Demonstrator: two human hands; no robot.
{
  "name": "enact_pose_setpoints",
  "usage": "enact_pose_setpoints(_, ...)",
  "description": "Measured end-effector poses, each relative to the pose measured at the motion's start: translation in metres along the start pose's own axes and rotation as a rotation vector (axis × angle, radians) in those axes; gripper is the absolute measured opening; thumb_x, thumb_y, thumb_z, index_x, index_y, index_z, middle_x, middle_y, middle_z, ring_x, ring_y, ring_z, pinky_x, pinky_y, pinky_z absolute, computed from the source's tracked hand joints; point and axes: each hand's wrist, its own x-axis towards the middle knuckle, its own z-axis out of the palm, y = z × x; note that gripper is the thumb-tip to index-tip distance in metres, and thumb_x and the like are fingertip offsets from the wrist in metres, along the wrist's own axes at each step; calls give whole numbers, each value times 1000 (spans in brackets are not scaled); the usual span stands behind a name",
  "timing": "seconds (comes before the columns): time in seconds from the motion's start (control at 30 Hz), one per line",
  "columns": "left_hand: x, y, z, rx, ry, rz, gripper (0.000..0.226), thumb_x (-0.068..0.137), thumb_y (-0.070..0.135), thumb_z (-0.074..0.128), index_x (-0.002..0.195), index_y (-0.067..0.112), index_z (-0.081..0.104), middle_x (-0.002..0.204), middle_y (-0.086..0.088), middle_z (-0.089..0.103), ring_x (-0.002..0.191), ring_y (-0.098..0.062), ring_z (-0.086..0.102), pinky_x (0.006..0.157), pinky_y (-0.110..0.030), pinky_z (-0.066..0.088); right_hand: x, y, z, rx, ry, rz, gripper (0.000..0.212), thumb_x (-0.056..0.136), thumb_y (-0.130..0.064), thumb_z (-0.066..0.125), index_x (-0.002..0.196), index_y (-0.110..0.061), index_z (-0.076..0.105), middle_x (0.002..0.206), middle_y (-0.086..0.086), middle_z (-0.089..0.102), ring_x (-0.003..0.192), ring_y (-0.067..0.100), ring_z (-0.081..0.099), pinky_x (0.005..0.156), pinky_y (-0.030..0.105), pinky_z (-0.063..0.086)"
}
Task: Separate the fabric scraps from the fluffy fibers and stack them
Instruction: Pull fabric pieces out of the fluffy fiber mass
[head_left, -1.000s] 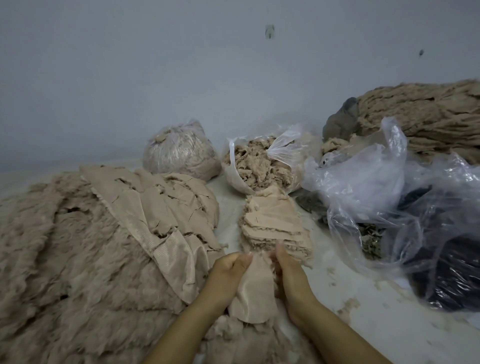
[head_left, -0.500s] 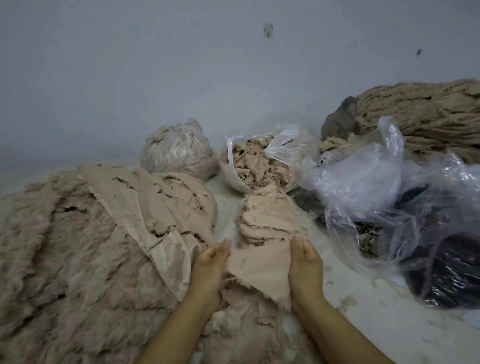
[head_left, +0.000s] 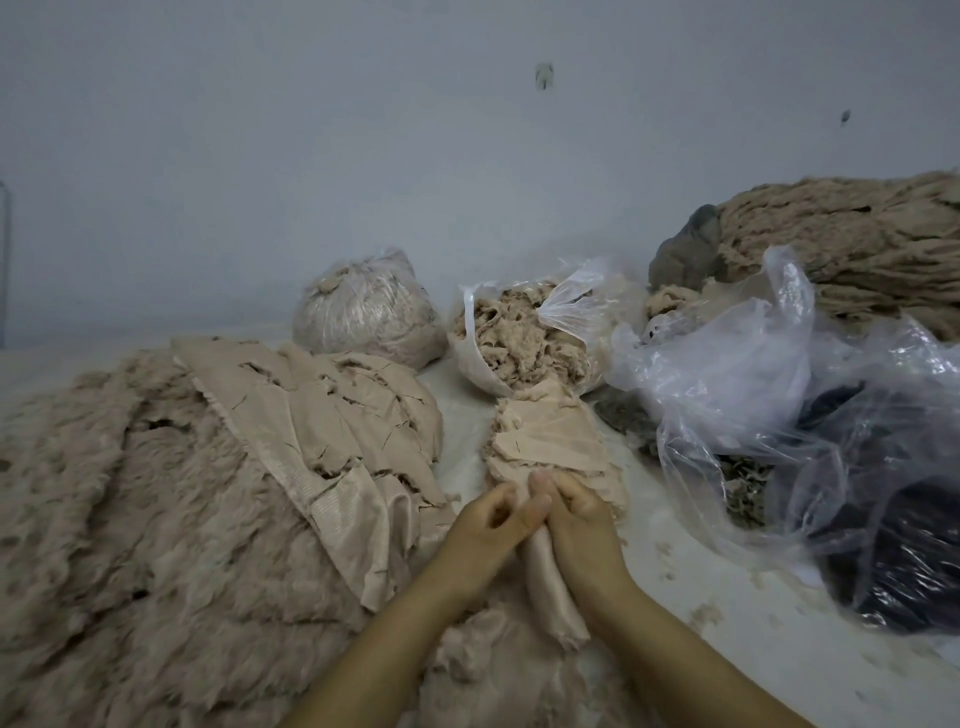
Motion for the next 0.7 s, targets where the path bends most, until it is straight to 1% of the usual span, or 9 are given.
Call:
enact_pose_setpoints(0.03,1,3,-1,-6,15,7,46,85,39,60,96,-5,60,87,-11,64,81,-21,59,75,-32,47,2,-1,0,23,-8,33,31,97,-17,52,68,-7,56,60,0,53,58,8,48,55,19,42)
enact_pose_setpoints(0.1,2,5,-2,-61,79,2,23,91,24,59,80,5,64,74,-7,63,70,-17,56,63,-26,47,9,1,-4,31,51,90,39,96,-18,54,57,-16,51,51,-4,48,50,10,42,49,21,37)
enact_pose_setpoints(0.13,3,5,-4,-69,102,-1,21,93,20,58,76,9,65,71,-5,62,68,-15,55,62,-24,46,11,2,-7,25,83,110,44,96,-18,54,52,-19,47,46,-6,43,46,10,38,46,22,34)
enact_pose_setpoints(0.23,3,5,-2,-79,97,-19,21,94,16,56,77,10,67,69,-1,65,63,-9,57,60,-20,45,11,6,-10,90,126,189,49,97,-17,53,49,-18,48,42,-6,42,41,8,36,41,19,31)
enact_pose_setpoints(0.33,4,6,3,-116,67,-35,21,94,14,55,78,12,69,67,3,68,60,-5,59,57,-17,46,6,3,-10,263,147,303,56,97,-21,52,41,-18,51,37,-4,41,31,5,34,32,16,27)
enact_pose_setpoints(0.4,4,5,3,-128,39,-41,22,94,13,54,78,12,69,68,4,69,61,-4,60,57,-16,46,5,0,-13,343,149,337,56,97,-20,51,41,-18,48,34,-4,39,27,3,33,29,15,27)
enact_pose_setpoints(0.53,4,5,0,-123,-9,-53,25,94,16,54,75,14,69,69,2,70,62,-7,62,58,-18,47,5,-3,-16,340,168,363,53,97,-22,52,46,-15,40,32,-4,34,26,4,27,28,14,23)
enact_pose_setpoints(0.6,5,4,-1,-122,-16,-63,24,94,17,54,76,12,69,70,0,70,63,-8,62,58,-19,48,6,-2,-18,328,183,390,54,96,-26,53,45,-16,40,32,-4,32,26,5,25,29,15,21)
enact_pose_setpoints(0.7,6,3,0,-130,-22,-76,27,94,14,54,74,15,71,71,0,71,62,-7,63,57,-17,47,6,3,-18,319,183,409,55,95,-31,56,45,-14,40,33,-1,29,27,7,21,31,15,18)
